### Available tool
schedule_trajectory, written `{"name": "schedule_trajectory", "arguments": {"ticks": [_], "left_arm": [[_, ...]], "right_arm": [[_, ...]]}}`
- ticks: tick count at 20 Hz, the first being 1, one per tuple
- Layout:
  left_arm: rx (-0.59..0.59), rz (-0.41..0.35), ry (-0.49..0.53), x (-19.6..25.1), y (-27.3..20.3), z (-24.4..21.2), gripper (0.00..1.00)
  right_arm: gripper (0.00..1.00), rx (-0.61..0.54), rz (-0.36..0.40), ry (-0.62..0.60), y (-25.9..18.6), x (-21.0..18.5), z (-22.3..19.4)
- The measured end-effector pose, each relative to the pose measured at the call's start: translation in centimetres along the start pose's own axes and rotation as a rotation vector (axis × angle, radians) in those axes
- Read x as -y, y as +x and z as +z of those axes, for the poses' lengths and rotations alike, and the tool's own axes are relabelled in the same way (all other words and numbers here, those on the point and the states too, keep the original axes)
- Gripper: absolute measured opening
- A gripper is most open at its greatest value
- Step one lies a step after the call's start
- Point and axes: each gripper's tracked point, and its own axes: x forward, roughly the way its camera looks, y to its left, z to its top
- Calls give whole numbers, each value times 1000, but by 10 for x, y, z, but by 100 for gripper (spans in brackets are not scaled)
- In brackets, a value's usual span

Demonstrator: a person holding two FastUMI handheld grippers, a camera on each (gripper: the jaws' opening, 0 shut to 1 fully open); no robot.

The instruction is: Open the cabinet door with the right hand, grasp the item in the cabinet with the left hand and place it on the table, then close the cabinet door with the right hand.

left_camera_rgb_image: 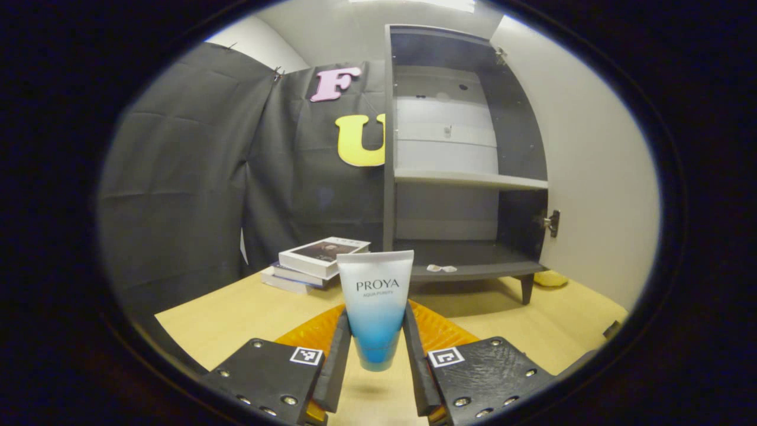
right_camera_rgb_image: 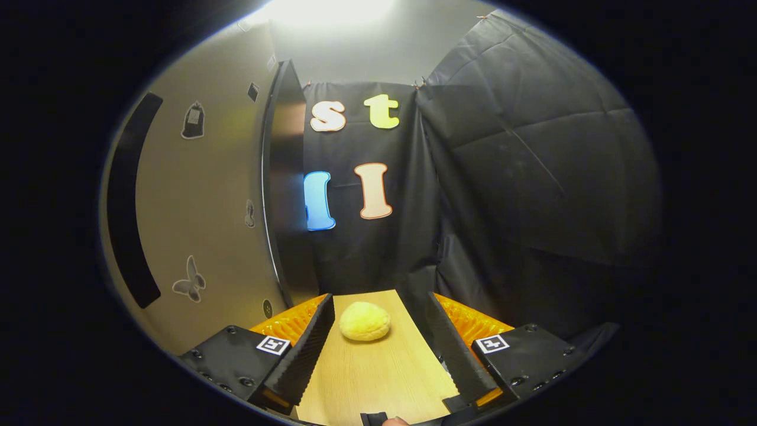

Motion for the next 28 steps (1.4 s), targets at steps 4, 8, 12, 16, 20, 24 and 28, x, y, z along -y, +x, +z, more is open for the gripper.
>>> {"name": "schedule_trajectory", "arguments": {"ticks": [4, 8, 12, 16, 20, 24, 28], "left_arm": [[-37, 26, -19, -7, 6, -43, 47], [-67, 63, -34, -12, 2, -69, 47], [-76, 75, -53, -11, -5, -83, 51], [-99, 91, -57, -10, -14, -95, 47], [-97, 84, -40, -6, -25, -96, 47], [-120, 92, -7, -7, -29, -93, 84], [-109, 124, 7, -14, -42, -58, 95]], "right_arm": [[98, -11, 5, -16, 3, -6, -3], [98, -31, 17, -37, 5, -12, -8], [98, -36, 31, -59, 6, -18, -6], [98, -40, 44, -61, 5, -22, -9], [98, -58, 50, -64, 3, -24, -17], [93, -57, 61, -66, 1, -28, -19], [93, -44, 80, -56, -2, -30, -12]]}}
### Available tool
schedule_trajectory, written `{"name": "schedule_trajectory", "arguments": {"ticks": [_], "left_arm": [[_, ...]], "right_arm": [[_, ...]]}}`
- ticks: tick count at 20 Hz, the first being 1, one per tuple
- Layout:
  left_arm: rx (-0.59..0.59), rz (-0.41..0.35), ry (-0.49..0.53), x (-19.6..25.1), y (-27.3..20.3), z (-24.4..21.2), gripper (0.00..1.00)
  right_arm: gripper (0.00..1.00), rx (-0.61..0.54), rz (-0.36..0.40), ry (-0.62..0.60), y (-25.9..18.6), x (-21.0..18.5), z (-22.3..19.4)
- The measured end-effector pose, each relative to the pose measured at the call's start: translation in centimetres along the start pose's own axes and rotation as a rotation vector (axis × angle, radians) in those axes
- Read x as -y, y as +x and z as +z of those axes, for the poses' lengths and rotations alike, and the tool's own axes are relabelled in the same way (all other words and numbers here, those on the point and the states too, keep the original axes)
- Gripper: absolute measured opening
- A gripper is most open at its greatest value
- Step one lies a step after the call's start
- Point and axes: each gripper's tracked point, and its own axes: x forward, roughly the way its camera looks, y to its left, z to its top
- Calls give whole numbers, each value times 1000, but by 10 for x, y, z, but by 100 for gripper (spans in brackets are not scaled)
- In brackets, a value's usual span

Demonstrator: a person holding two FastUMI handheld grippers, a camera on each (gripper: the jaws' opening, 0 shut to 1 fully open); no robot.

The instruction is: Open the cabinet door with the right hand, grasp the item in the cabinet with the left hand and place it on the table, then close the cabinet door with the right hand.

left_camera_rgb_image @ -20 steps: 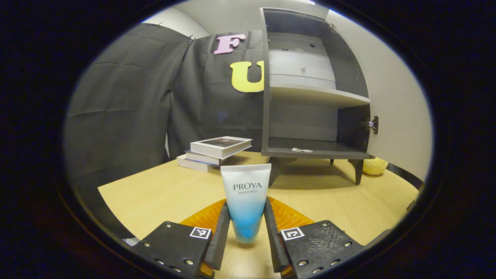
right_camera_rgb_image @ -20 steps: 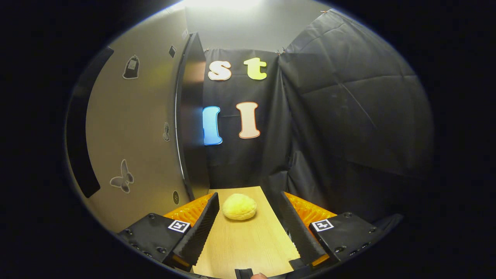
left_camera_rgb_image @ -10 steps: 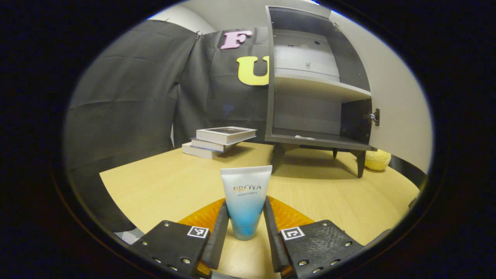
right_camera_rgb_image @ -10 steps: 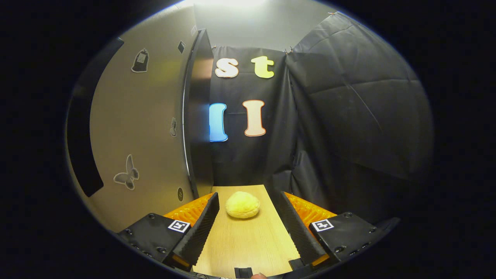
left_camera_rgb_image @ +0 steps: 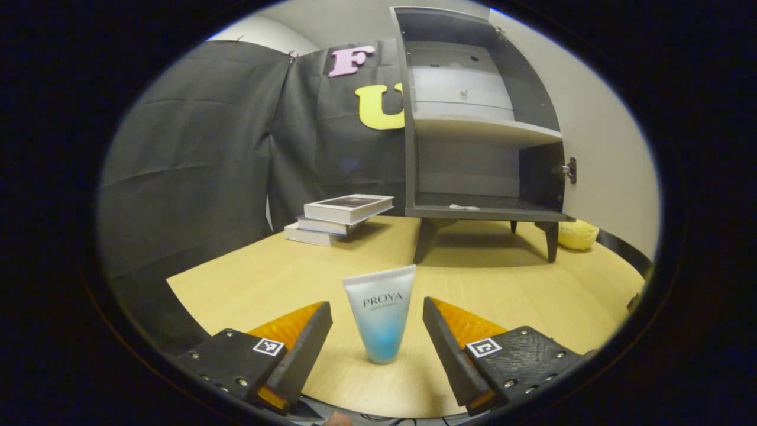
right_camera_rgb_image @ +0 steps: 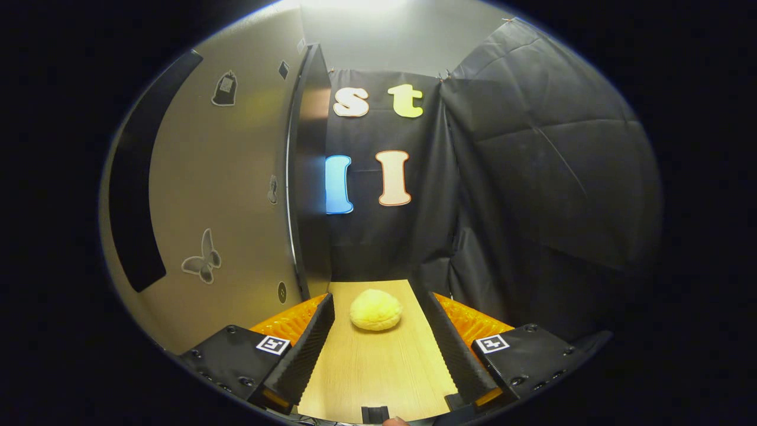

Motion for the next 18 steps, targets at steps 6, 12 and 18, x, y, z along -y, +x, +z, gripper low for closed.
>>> {"name": "schedule_trajectory", "arguments": {"ticks": [6, 12, 18], "left_arm": [[87, 48, -56, -18, -49, 123, 93], [214, 15, -24, -18, -74, 237, 92], [287, -88, 24, -4, -66, 284, 92]], "right_arm": [[98, 39, 101, 45, -12, -11, 30], [98, 93, 188, 67, -32, -36, 56], [94, 128, 196, 29, -41, -64, 62]]}}
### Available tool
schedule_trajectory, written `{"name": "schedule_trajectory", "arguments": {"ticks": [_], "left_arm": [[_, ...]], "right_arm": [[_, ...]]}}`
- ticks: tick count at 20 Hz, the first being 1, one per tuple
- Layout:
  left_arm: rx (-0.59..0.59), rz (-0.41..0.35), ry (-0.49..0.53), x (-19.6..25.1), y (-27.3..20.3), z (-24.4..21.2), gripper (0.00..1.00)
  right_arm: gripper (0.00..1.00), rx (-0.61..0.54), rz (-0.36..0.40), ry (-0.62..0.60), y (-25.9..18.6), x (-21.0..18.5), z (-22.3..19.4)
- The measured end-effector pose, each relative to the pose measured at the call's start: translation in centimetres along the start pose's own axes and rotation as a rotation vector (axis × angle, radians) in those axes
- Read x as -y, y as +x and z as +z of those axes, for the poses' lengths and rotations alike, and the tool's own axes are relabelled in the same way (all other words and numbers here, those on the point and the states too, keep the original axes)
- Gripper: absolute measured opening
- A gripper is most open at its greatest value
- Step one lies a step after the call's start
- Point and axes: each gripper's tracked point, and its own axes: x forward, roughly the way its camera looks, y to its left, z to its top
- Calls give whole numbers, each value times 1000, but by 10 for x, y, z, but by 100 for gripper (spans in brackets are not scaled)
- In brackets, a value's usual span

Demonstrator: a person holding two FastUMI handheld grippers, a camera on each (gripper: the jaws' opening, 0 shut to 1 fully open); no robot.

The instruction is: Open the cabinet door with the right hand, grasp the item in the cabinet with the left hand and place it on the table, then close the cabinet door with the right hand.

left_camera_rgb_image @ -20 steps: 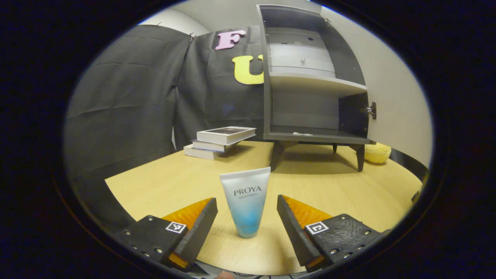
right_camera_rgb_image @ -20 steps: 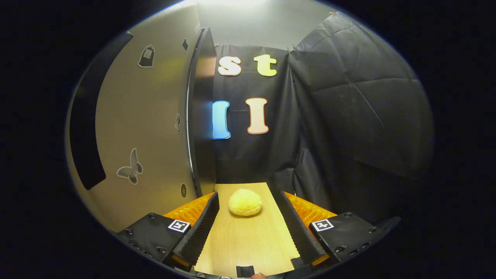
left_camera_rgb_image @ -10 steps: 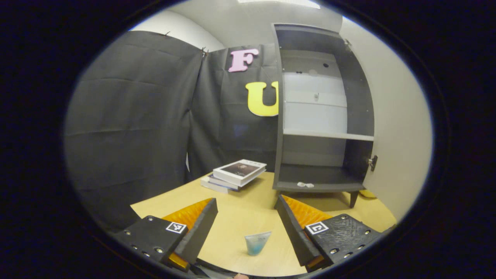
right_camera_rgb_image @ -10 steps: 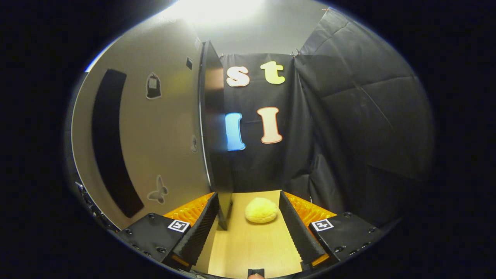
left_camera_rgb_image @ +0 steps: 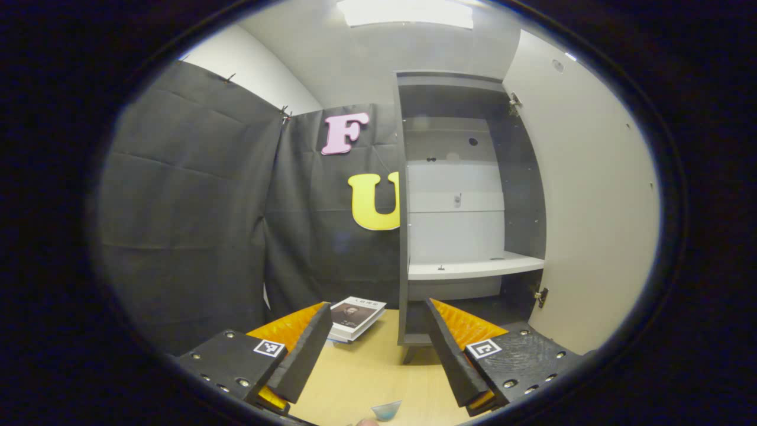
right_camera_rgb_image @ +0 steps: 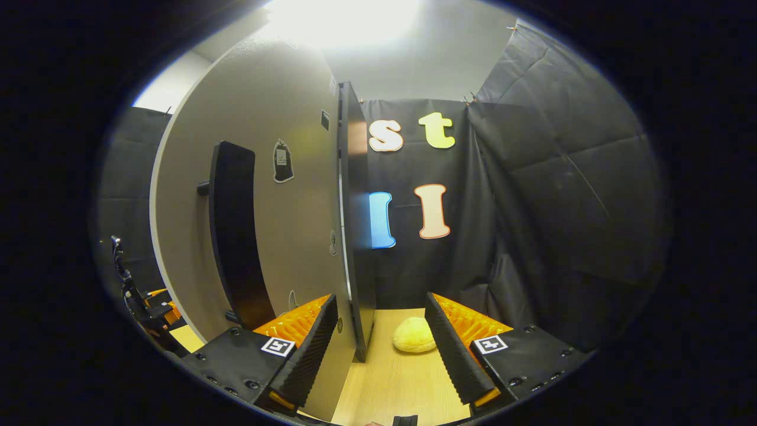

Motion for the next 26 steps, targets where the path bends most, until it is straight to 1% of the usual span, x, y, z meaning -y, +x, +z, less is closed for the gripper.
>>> {"name": "schedule_trajectory", "arguments": {"ticks": [1, 2, 3, 4, 6, 7, 8, 9, 10, 14, 20, 26], "left_arm": [[1, -16, 11, 0, 3, 1, 92], [6, -27, 23, -1, 7, 1, 92], [8, -32, 32, -5, 9, 1, 92], [9, -40, 32, -8, 13, 0, 95], [2, -55, 20, -14, 19, -4, 95], [-3, -55, 14, -20, 22, -6, 92], [-7, -55, 9, -25, 25, -7, 95], [-9, -53, 4, -31, 28, -9, 95], [-11, -52, 2, -36, 30, -10, 92], [-22, -41, -6, -61, 34, -14, 92], [-38, -14, 11, -105, 31, -20, 92], [-52, 22, 32, -142, 20, -27, 92]], "right_arm": [[87, -6, 19, 13, 2, -9, -2], [94, -10, 40, 26, 5, -20, -2], [94, -14, 60, 38, 7, -30, -3], [94, -19, 76, 44, 10, -39, -4], [94, -19, 96, 39, 11, -59, -3], [94, -19, 104, 31, 11, -70, -4], [94, -20, 114, 22, 12, -79, -4], [94, -23, 125, 15, 14, -88, -5], [94, -26, 134, 11, 16, -96, -5], [94, -31, 181, 2, 31, -133, -6], [94, -20, 245, 47, 59, -187, -5], [95, 9, 265, 95, 104, -225, 6]]}}
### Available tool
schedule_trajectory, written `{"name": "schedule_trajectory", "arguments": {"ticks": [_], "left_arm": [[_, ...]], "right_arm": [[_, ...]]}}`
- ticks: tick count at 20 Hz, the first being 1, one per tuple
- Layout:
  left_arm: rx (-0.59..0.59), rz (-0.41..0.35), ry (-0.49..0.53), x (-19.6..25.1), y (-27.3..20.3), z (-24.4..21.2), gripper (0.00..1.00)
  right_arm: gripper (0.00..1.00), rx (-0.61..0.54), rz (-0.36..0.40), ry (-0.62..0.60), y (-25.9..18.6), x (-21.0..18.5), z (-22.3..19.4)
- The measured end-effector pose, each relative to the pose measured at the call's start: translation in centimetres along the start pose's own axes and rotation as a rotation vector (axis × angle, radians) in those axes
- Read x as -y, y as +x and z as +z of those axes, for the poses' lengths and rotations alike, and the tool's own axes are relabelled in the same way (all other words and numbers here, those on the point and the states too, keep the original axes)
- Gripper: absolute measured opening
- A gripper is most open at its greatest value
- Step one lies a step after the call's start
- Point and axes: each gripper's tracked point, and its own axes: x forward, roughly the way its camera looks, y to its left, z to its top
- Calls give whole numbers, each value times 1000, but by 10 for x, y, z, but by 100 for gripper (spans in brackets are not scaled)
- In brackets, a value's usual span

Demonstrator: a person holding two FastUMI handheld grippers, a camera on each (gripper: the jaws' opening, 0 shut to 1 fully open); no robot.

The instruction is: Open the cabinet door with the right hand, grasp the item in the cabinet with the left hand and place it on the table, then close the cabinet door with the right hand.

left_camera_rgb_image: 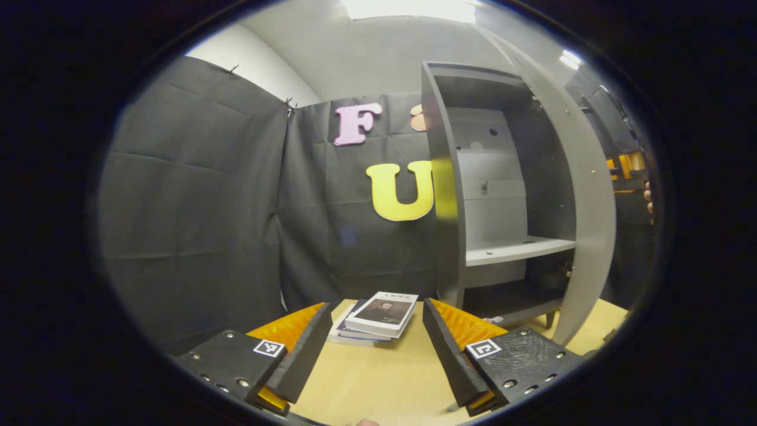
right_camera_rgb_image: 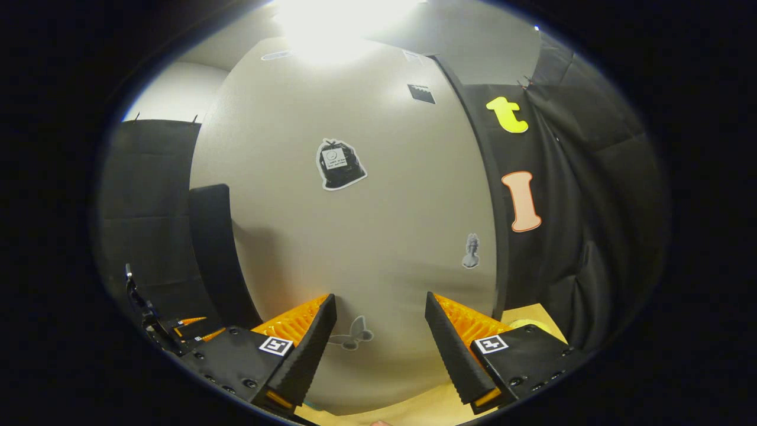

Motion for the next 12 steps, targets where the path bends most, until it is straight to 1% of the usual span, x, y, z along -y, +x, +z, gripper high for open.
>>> {"name": "schedule_trajectory", "arguments": {"ticks": [2, 5, 8, 10, 12], "left_arm": [[-5, 11, 0, -8, -1, -1, 92], [-8, 21, -2, -15, -3, 0, 92], [-19, 28, 2, -17, -6, 0, 92], [-23, 28, 7, -15, -5, 3, 92], [-26, 20, 10, -9, -3, 12, 92]], "right_arm": [[96, 13, -16, 15, 22, -3, 0], [96, 22, -43, 25, 36, -2, -1], [96, 9, -66, 26, 38, -1, -6], [96, 2, -65, 28, 38, -1, -9], [96, 1, -76, 8, 35, 5, -10]]}}
